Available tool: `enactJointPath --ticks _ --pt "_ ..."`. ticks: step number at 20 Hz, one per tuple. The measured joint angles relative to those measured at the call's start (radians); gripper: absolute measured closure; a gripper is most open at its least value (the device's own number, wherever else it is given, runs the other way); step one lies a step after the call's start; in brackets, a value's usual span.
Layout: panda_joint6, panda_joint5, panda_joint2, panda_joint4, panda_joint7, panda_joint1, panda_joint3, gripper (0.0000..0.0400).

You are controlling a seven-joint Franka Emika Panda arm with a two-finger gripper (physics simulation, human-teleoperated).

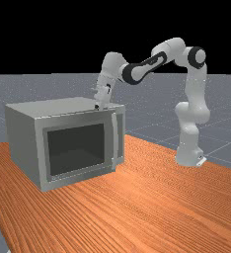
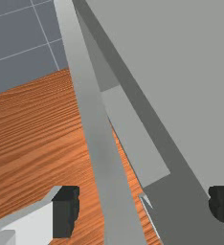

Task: Open the microwave

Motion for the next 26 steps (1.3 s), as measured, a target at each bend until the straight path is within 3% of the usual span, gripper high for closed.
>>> enactJointPath --ticks 4,6,7,9,14,18,22,26 --pt "0.000 0.003 0.000 0.001 0.005 -0.115 0.114 0.0000" --pt "0.005 0.037 -0.010 -0.009 -0.010 -0.169 0.173 0.0013" --pt "0.003 0.070 -0.023 -0.043 -0.023 -0.152 0.217 0.0069" --pt "-0.005 0.104 -0.049 -0.090 -0.039 -0.113 0.284 0.0088" --pt "0.000 0.097 -0.040 -0.120 -0.020 -0.134 0.345 0.0125" --pt "-0.033 0.085 0.004 -0.065 0.006 -0.143 0.412 0.0119" --pt "-0.125 -0.044 0.218 0.177 0.146 -0.065 0.494 0.0146" --pt "-0.277 -0.186 0.535 0.598 0.245 0.116 0.463 0.0099"
